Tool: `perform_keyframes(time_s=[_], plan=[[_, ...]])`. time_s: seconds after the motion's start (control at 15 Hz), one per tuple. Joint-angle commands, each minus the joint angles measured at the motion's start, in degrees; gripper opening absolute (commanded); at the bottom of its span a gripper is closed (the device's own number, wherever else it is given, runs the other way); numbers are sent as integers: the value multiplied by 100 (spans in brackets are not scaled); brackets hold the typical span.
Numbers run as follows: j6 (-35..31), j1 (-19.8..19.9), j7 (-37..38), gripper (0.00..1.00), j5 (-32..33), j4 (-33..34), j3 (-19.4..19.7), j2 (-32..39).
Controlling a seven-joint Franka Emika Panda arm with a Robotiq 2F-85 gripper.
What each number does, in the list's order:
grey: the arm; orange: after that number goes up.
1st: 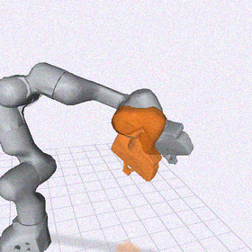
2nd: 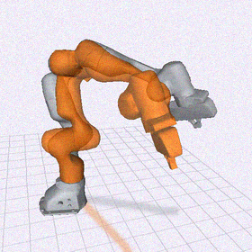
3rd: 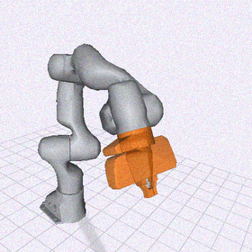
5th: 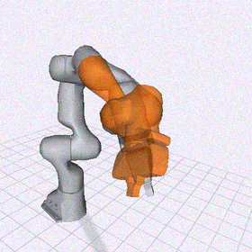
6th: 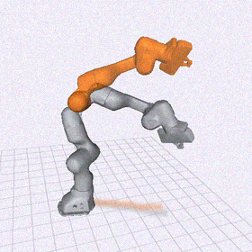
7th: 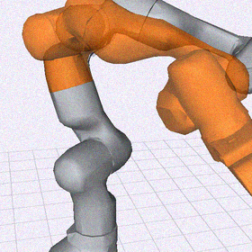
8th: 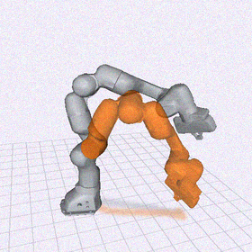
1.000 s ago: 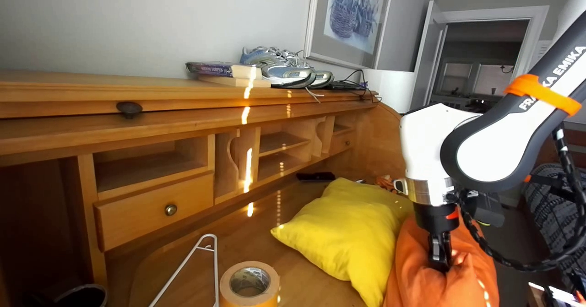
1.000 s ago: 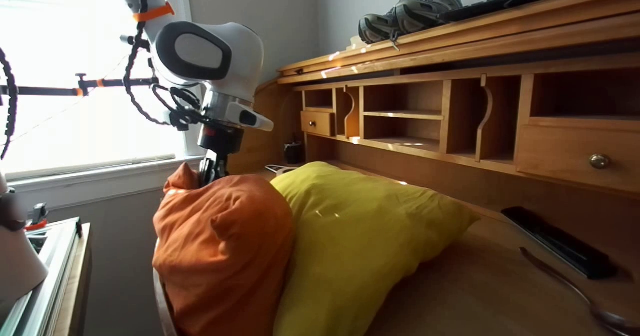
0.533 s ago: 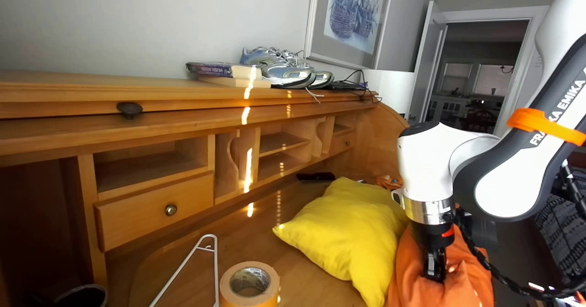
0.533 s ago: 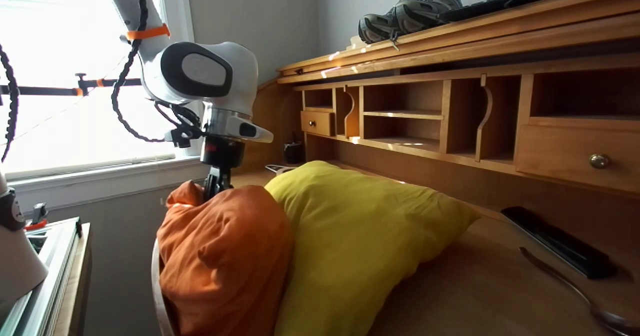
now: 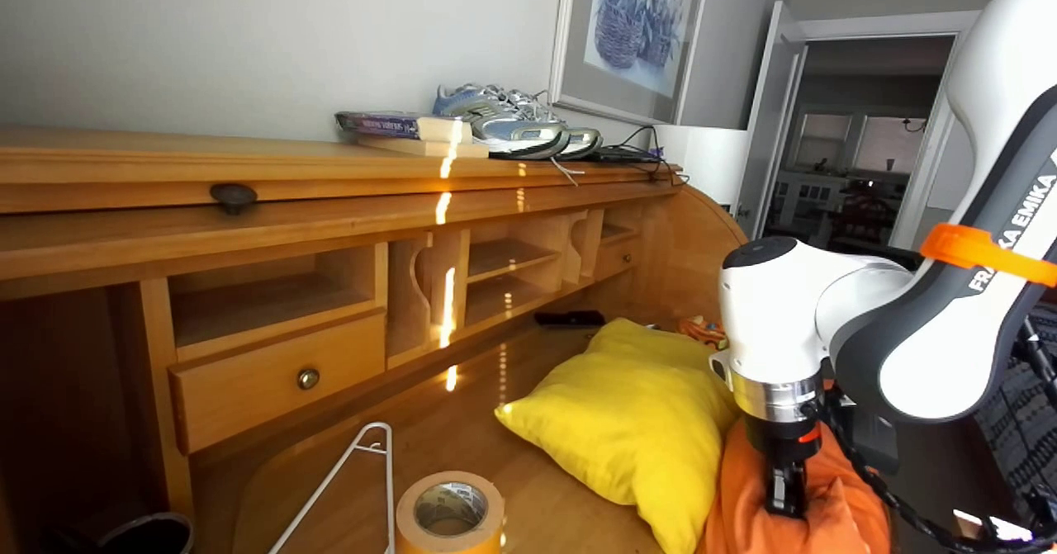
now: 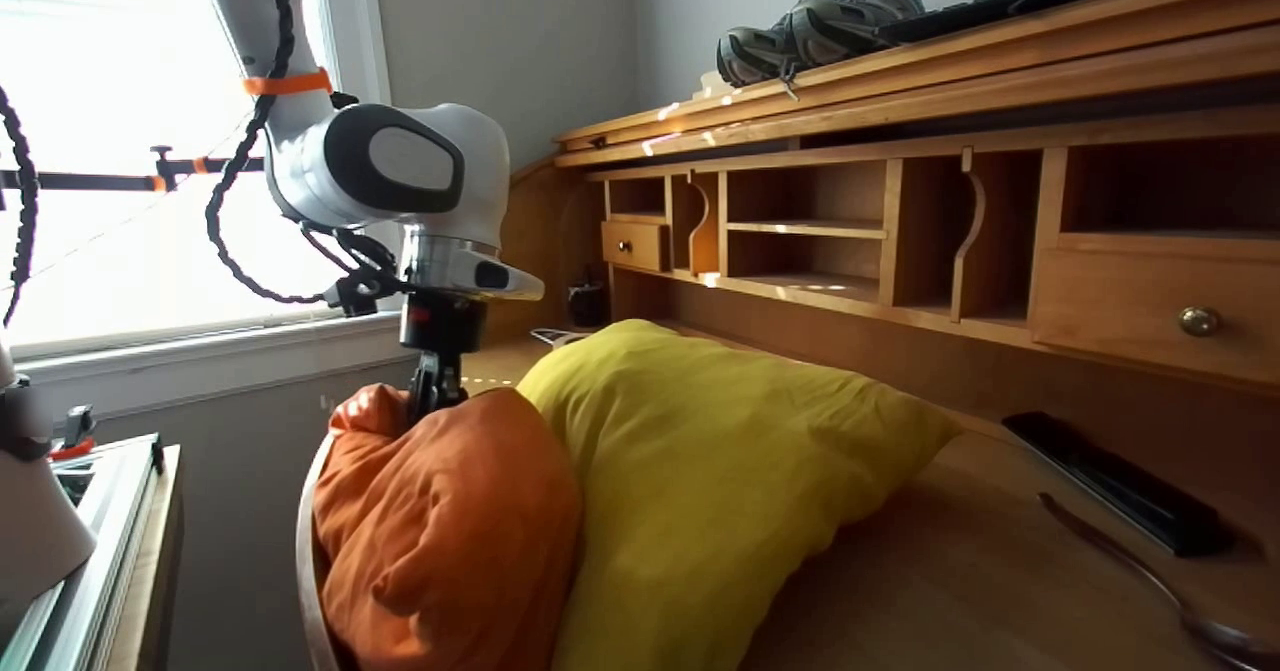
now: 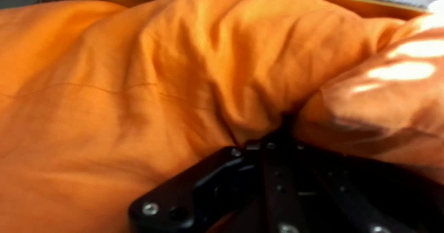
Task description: Put the orange pillow on the headrest of the chair
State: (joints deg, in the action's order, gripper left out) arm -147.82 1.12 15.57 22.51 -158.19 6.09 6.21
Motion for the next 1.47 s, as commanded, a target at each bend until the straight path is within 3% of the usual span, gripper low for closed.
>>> perform_keyframes(time_s=[0.0,0.33,0.73,1.4], plan=[[19,-34,-30,0,-121,6,-63,-216],[462,-48,41,0,-383,25,-257,-849],[1346,-85,-103,0,-1279,19,-565,-1760],[3176,171,1029,0,-1058,30,-1051,-2999]])
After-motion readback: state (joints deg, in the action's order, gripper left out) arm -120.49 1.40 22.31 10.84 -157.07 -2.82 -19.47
